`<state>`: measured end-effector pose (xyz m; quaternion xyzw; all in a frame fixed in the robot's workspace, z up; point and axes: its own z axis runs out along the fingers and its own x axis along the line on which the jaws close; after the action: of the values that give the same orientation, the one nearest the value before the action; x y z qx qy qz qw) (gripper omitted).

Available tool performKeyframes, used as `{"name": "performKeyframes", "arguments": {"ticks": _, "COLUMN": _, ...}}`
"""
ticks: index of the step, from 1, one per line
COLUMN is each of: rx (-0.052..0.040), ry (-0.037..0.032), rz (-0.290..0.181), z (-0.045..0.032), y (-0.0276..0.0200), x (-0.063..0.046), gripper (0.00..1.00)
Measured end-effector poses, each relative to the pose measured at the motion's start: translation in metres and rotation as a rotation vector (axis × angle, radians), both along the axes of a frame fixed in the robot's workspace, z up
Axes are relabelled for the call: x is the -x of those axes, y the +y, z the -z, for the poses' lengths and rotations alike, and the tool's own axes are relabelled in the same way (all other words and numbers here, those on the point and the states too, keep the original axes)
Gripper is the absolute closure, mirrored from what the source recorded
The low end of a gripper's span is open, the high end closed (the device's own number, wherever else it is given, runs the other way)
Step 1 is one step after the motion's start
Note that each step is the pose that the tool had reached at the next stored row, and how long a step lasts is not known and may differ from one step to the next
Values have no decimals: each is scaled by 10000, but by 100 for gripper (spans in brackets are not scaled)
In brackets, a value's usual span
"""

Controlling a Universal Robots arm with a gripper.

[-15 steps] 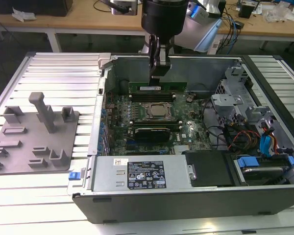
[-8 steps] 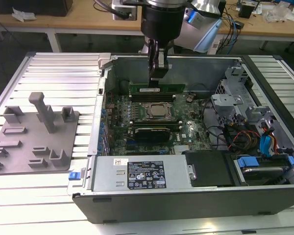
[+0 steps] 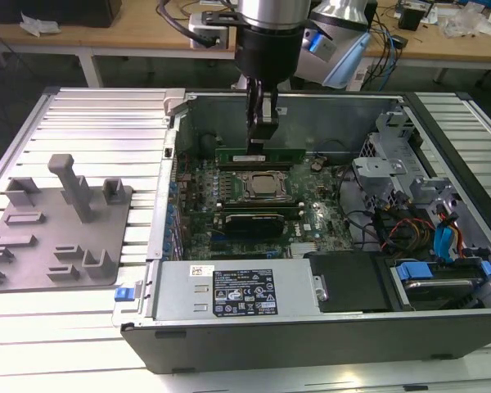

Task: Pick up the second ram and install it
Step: 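Pick up the second ram and move it above second insertion slot, then insert the second ram into the second slot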

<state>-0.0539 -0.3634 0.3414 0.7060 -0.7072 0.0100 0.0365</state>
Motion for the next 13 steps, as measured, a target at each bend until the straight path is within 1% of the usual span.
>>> {"name": "performKeyframes", "arguments": {"ticks": 3, "rx": 0, "ry": 1, "rz": 31, "z": 25, "y": 1, "x": -23, "gripper": 91}}
{"name": "performKeyframes", "arguments": {"ticks": 13, "rx": -2, "ry": 0, "rz": 29, "z": 28, "y": 1, "x": -23, "gripper": 91}}
